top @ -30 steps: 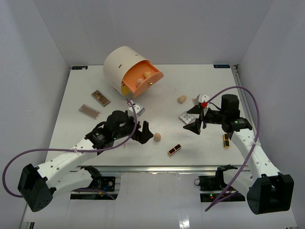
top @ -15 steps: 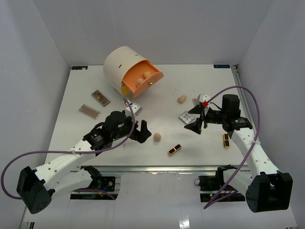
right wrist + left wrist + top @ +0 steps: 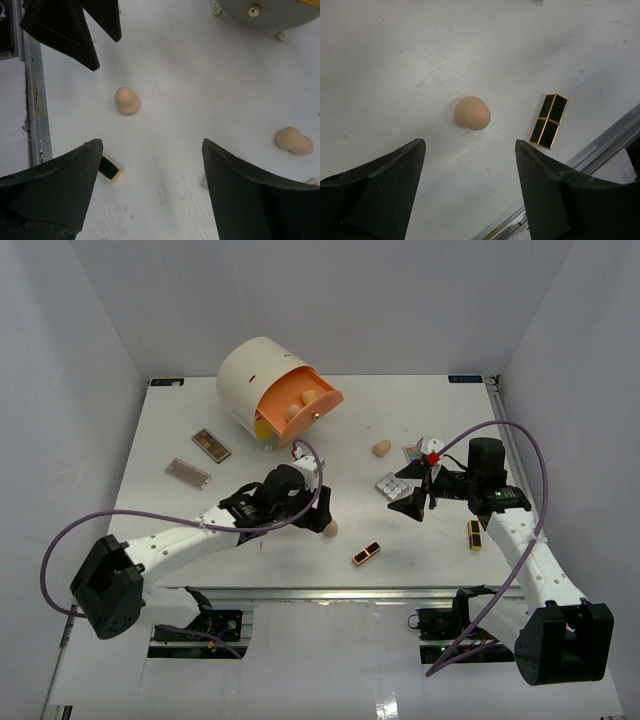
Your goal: Organize the makeup
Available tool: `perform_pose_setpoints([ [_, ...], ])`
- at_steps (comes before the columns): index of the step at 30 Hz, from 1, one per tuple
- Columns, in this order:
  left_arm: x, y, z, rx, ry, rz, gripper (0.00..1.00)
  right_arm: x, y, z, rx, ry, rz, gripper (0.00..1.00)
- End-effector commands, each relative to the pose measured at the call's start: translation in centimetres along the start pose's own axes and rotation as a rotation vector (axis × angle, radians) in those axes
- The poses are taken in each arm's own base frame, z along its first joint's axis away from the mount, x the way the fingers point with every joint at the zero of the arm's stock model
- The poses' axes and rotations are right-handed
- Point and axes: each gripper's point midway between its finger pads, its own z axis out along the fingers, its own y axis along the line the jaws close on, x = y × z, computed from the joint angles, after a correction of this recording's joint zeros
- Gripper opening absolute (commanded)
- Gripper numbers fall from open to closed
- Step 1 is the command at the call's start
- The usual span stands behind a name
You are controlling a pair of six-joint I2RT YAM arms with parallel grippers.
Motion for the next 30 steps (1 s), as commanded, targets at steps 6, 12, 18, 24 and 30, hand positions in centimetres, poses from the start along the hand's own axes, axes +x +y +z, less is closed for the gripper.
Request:
perform_pose_setpoints([
  [6, 0.1, -0.4, 5.4, -0.131, 0.062, 0.044, 0.79, -1.4, 0.3, -0.4, -0.009, -0.029, -0.041, 0.87],
  [12, 1.4, -0.3, 6.7, -0.162, 0.113, 0.073, 0.69, -1.3, 0.2, -0.3, -0.007, -0.027, -0.038, 0.87],
  [18, 3.7, 0.2, 7.0, -0.183, 0.191, 0.095, 0.46, -1.1, 0.1, -0.4, -0.001, -0.022, -0.037, 0.87],
  [24, 2.1, -1.2, 5.7, -0.155, 0.154, 0.093, 0.08, -1.0, 0.2, -0.3, -0.008, -0.024, -0.03, 0.87],
  [30, -6.1, -1.7, 0.7, -0.182, -0.08, 0.082, 0.0, -1.0, 0.0, -0.4, 0.002, -0.02, -0.032, 0.87],
])
